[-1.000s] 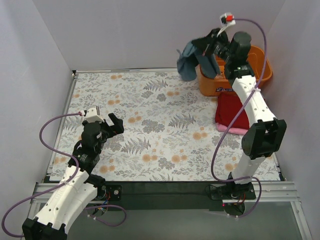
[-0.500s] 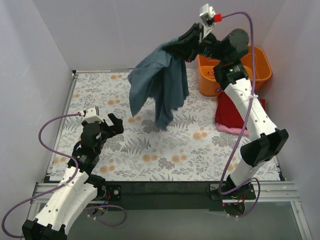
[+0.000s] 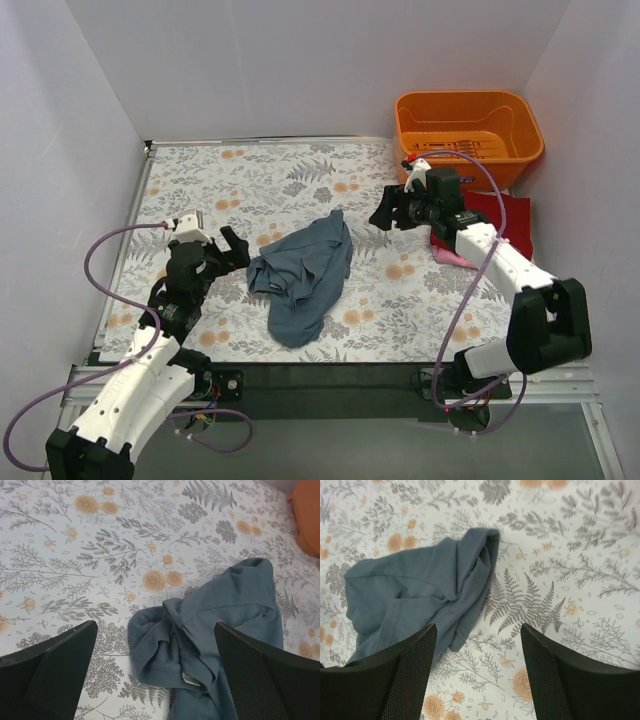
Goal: Fold and stack the t-shirts
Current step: Move the tshirt to the center of the board, then flatten the tshirt out
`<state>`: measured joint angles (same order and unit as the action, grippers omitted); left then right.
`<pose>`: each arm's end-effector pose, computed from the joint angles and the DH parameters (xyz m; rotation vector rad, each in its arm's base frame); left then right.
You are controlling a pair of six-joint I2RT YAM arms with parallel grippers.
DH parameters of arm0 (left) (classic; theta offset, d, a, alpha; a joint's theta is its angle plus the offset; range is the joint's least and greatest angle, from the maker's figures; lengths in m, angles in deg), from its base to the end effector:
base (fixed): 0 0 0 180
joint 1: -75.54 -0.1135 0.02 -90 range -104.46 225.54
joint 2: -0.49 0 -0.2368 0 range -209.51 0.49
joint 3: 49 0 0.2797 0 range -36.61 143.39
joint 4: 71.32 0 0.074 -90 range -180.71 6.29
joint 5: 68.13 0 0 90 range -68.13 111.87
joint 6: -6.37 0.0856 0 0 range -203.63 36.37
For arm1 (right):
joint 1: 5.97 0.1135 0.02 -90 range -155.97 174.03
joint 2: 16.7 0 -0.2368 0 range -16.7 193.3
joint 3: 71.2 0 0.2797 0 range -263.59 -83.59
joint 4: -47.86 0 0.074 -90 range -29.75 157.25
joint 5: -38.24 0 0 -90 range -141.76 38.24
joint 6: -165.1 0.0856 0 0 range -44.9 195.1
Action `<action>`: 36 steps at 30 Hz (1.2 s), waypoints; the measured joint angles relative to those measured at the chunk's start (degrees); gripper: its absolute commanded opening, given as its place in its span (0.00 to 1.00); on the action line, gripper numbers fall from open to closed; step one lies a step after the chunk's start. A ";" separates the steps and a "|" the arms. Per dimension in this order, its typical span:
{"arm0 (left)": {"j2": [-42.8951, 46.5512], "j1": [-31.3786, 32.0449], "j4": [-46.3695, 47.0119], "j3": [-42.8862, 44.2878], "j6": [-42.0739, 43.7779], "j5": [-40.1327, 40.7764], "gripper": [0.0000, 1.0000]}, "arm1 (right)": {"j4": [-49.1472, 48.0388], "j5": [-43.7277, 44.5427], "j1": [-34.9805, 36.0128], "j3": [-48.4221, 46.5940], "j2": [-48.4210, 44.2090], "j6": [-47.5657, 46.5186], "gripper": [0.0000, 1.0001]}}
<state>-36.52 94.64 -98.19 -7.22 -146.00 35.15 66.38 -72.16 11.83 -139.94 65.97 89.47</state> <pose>0.2478 -0.0650 0.2201 -0.8865 1.8082 -0.7049 0.3636 0.1481 0.1983 -0.2793 2.1626 0.7054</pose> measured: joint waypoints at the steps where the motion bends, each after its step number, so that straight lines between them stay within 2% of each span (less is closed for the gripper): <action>1: -1.20 0.00 0.09 0.00 0.00 -0.85 0.97 | 0.37 1.14 0.28 0.00 -2.43 -0.98 0.63; 5: -6.73 0.00 0.42 0.07 -0.26 -7.10 0.89 | 0.09 2.47 2.05 0.63 -7.65 -1.95 0.62; 9: -13.05 1.95 -0.20 1.42 -1.84 -14.67 0.87 | 0.61 2.21 3.67 4.55 -7.56 -1.53 0.62; 15: -22.18 15.61 -3.65 10.01 -4.33 -15.10 0.82 | 3.06 2.29 4.13 10.32 -7.43 -0.81 0.63; 17: -24.41 18.49 -3.98 12.22 -4.76 -14.38 0.79 | 3.34 2.27 4.20 11.28 -7.67 -0.76 0.63; 25: -34.34 27.12 -8.55 16.81 -4.50 -7.80 0.77 | 2.60 1.05 4.44 13.84 -9.49 -0.26 0.63; 26: -35.54 27.98 -9.11 17.35 -4.61 -6.88 0.74 | 2.62 0.76 4.46 14.32 -9.57 -0.07 0.63; 30: -40.17 29.03 -9.97 20.04 -7.13 -2.21 0.66 | 2.36 0.20 4.48 15.78 -9.57 0.57 0.63; 36: -47.15 28.94 -9.90 24.37 -12.07 4.90 0.65 | 1.90 -0.81 4.79 16.24 -10.23 1.38 0.63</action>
<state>-83.67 123.58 -108.09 17.15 -158.06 40.04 68.28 -72.97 16.61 -123.70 55.74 90.85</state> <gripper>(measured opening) 0.656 0.634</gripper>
